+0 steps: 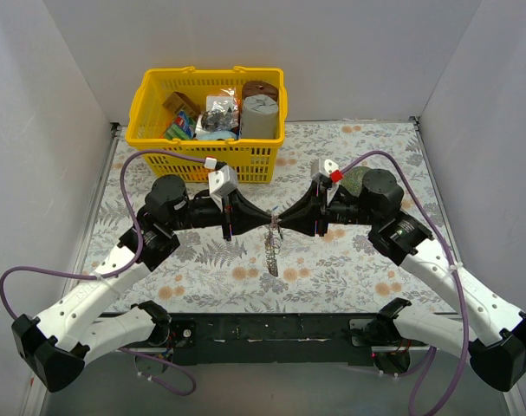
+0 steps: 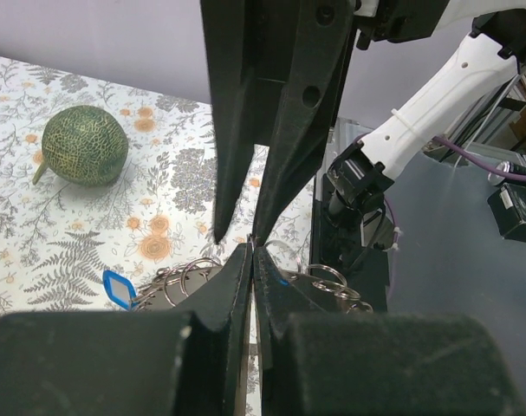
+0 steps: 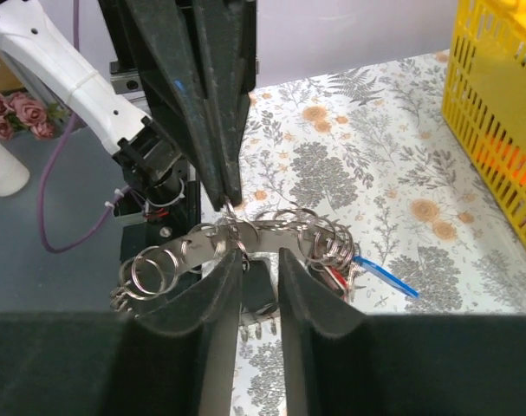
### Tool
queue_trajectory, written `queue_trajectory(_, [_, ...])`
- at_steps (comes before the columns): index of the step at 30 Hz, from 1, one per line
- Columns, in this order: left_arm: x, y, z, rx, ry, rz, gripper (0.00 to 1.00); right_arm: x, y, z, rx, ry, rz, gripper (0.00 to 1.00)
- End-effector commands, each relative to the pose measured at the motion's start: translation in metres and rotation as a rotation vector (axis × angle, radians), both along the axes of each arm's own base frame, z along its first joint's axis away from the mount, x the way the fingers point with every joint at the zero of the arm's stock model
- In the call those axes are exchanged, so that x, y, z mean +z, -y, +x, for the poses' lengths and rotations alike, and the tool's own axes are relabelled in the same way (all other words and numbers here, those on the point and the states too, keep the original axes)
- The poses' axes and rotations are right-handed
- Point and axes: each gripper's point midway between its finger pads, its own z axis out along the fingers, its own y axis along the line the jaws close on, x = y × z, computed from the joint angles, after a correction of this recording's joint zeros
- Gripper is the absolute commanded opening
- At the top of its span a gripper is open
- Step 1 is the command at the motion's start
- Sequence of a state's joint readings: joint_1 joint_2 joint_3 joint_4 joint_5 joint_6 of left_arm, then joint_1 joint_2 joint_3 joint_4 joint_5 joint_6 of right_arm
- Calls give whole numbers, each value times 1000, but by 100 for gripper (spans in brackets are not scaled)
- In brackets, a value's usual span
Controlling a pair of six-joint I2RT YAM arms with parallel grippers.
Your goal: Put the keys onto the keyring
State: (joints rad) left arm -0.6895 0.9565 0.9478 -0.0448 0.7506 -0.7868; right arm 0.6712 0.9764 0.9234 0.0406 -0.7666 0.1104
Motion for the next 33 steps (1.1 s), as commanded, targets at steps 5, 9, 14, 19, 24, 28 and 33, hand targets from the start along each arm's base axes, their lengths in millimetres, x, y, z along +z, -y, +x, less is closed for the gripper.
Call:
queue_trajectory(5, [36,-6,-14,-32,101,-93,0,25,14,1,-56,129,28,65])
queue_trajectory(9, [37,-5,-14,-38,104,-95,0,39,14,-5,-33,152,64,67])
queue_trajectory(14, [38,-3,-15,-51,100,-102,0,58,13,-10,-14,167,125,63])
queue_trajectory(19, [39,-2,-15,-59,98,-104,0,69,6,-21,83,152,183,48])
queue_trajectory(24, [41,-2,-14,-56,101,-110,0,68,2,-24,120,122,204,46])
queue_trajectory(28, [41,-1,-14,-56,102,-112,0,61,0,-22,121,105,191,44])
queue_trajectory(33, [43,-1,-13,-53,106,-119,0,50,-2,-21,122,78,173,42])
